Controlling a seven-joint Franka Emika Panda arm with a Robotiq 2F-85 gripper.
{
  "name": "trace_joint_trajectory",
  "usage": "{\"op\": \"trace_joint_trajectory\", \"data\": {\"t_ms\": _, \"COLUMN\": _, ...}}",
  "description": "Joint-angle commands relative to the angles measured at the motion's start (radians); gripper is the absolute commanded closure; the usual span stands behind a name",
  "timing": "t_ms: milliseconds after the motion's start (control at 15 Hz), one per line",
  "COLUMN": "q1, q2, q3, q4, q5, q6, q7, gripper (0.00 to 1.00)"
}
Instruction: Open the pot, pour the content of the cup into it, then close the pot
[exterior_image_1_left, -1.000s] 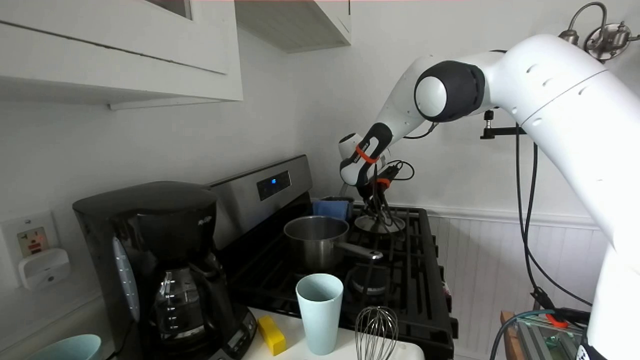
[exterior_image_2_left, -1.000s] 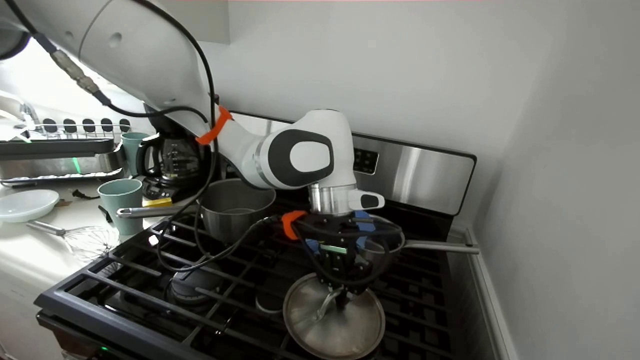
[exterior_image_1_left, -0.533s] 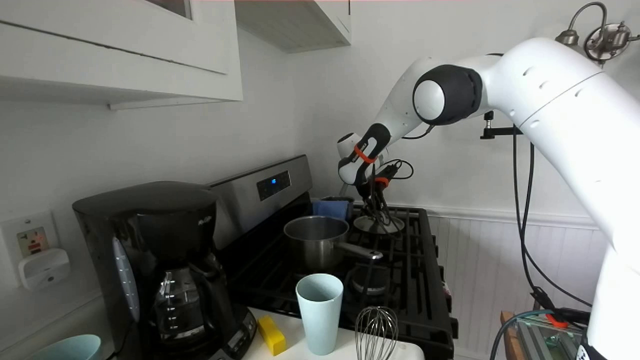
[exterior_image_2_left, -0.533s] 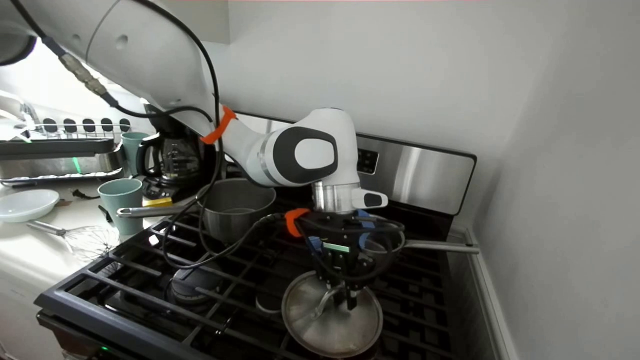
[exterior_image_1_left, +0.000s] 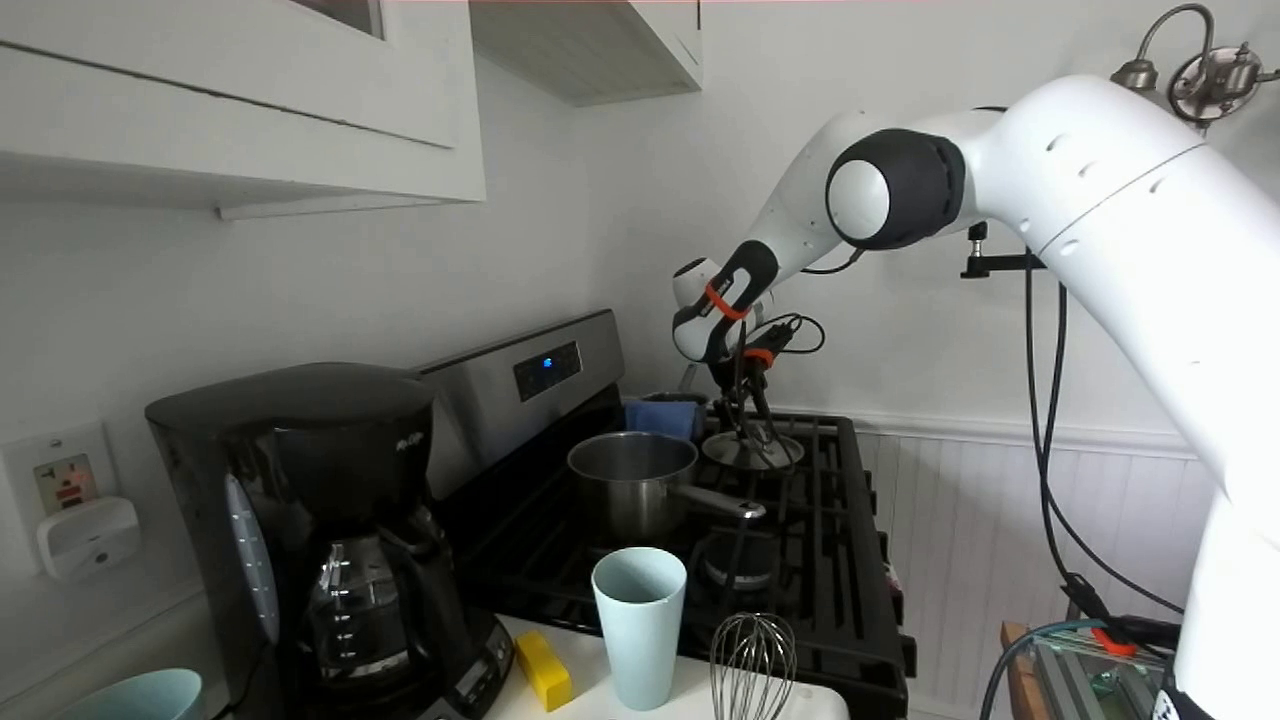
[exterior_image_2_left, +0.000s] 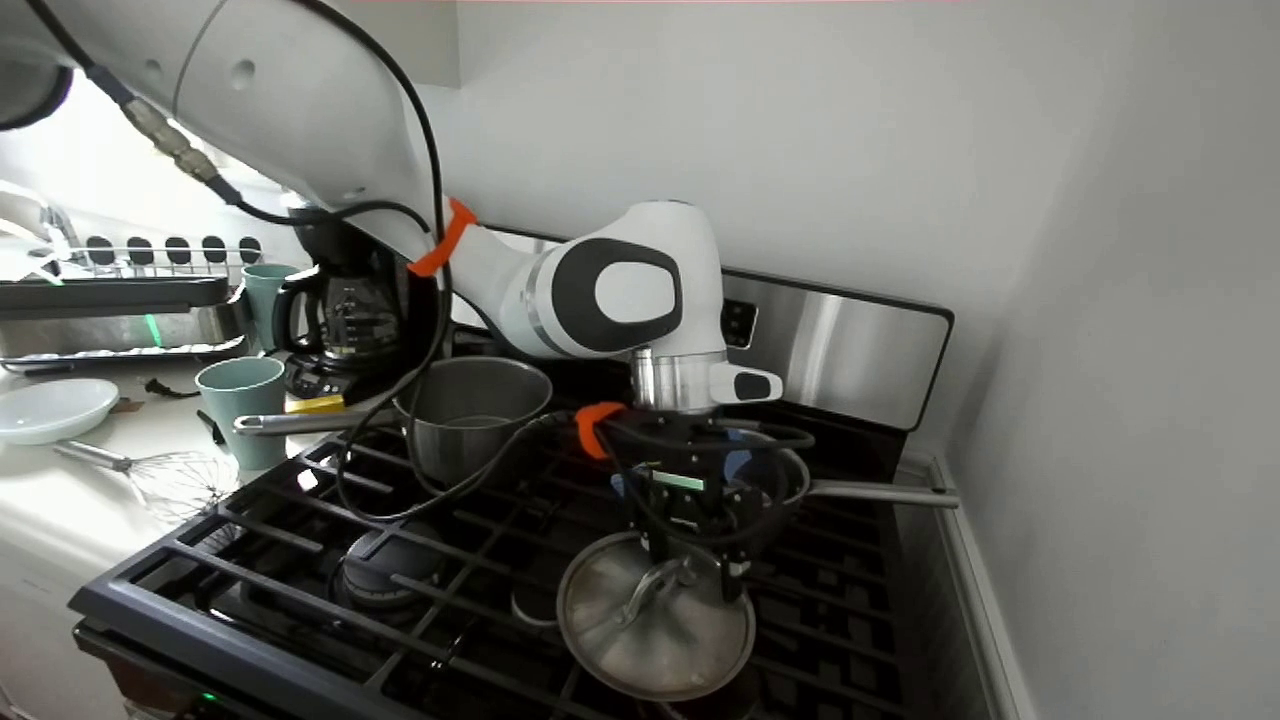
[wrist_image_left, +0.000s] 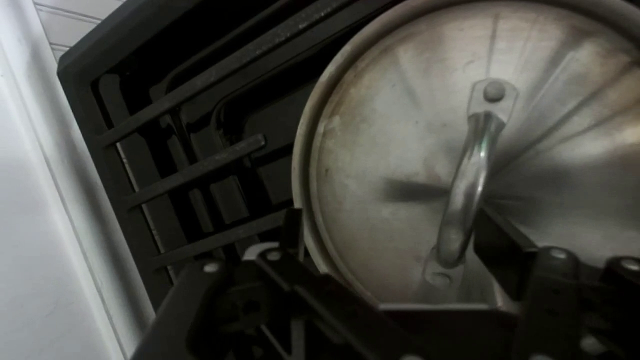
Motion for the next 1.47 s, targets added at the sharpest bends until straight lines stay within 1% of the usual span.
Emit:
{"op": "trace_joint_trajectory", "data": {"t_ms": 0, "q1": -0.007, "q2": -0.013, "q3": 0.015, "q4": 0.023, "q5": 0.039, "q6": -0.054, "q7": 0.006, "gripper": 0.0}}
{"op": "trace_joint_trajectory", "data": {"t_ms": 133, "q1": -0.01, "q2": -0.027, "q3": 0.025, "q4": 0.023, "q5": 0.062, "q6": -0.083, "q7": 0.005, "gripper": 0.0}}
{"op": "trace_joint_trajectory", "data": {"t_ms": 267, "q1": -0.014, "q2": -0.06, "q3": 0.047, "q4": 0.017, "q5": 0.113, "q6": -0.143, "q7": -0.006, "gripper": 0.0}}
{"op": "trace_joint_trajectory", "data": {"t_ms": 600, "q1": 0.0, "q2": -0.195, "q3": 0.091, "q4": -0.047, "q5": 0.196, "q6": -0.276, "q7": -0.045, "gripper": 0.0}}
{"op": "trace_joint_trajectory", "data": {"t_ms": 733, "q1": 0.006, "q2": -0.244, "q3": 0.108, "q4": -0.059, "q5": 0.229, "q6": -0.348, "q7": -0.062, "gripper": 0.0}}
{"op": "trace_joint_trajectory", "data": {"t_ms": 1000, "q1": 0.043, "q2": -0.332, "q3": 0.128, "q4": -0.106, "q5": 0.264, "q6": -0.507, "q7": -0.069, "gripper": 0.0}}
{"op": "trace_joint_trajectory", "data": {"t_ms": 1067, "q1": 0.06, "q2": -0.351, "q3": 0.13, "q4": -0.124, "q5": 0.262, "q6": -0.553, "q7": -0.055, "gripper": 0.0}}
{"op": "trace_joint_trajectory", "data": {"t_ms": 1200, "q1": 0.088, "q2": -0.399, "q3": 0.141, "q4": -0.177, "q5": 0.251, "q6": -0.612, "q7": -0.078, "gripper": 0.0}}
{"op": "trace_joint_trajectory", "data": {"t_ms": 1267, "q1": 0.077, "q2": -0.322, "q3": 0.122, "q4": -0.082, "q5": 0.242, "q6": -0.588, "q7": -0.059, "gripper": 0.0}}
{"op": "trace_joint_trajectory", "data": {"t_ms": 1400, "q1": 0.092, "q2": -0.332, "q3": 0.124, "q4": -0.091, "q5": 0.24, "q6": -0.595, "q7": -0.055, "gripper": 0.0}}
